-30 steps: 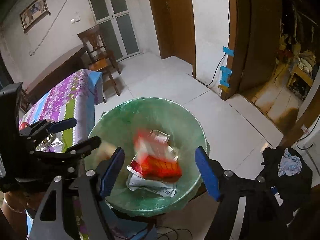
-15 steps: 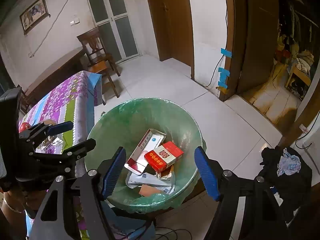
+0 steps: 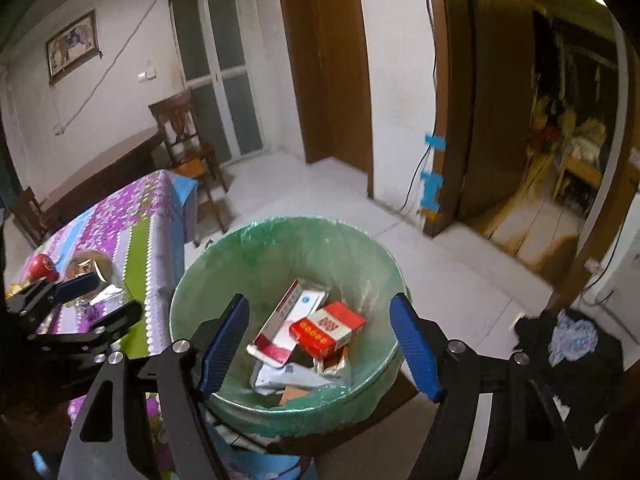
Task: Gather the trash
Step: 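Move both grippers back over the table toward the blue pack and cheese block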
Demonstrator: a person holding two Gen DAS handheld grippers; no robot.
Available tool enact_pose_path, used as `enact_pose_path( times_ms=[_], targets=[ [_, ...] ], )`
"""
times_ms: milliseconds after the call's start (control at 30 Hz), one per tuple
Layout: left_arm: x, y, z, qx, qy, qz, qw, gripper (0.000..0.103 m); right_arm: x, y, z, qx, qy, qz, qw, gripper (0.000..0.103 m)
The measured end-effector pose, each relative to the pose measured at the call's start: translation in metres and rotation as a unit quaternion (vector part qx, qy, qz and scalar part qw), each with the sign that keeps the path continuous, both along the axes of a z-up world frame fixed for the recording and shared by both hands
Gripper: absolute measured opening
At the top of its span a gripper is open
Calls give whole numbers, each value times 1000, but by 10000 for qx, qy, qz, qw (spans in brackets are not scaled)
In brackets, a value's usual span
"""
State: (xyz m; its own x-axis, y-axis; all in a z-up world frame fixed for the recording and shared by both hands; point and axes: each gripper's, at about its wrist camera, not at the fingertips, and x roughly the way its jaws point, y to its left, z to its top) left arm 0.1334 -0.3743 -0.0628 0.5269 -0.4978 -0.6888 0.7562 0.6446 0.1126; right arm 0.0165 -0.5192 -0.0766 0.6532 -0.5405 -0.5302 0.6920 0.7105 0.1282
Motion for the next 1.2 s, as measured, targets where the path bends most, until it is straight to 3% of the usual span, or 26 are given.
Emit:
enact_pose_path(
  times_ms=[300, 600, 933, 1100, 1200],
  targets=[
    [5, 65, 8, -240, 59, 706, 9972, 78, 12, 64, 0, -933, -398, -22, 9948, 79],
    [-2, 136, 20, -458, -160, 1277, 9906, 80, 45, 127, 2, -1372, -387, 594, 9880, 79],
    [-13, 243, 32, -792, -90, 1923, 9781, 82, 92, 191, 2, -1433, -212, 1715, 9745, 79],
    [-9, 306, 31, -930, 0, 2606, 9610, 82, 115, 221, 11, -1435, -162, 2255, 9635, 79],
    [-6, 325, 24, -811, 76, 2695, 9596, 82, 137, 236, 12, -1229, -25, 2668, 9559, 79]
  ],
)
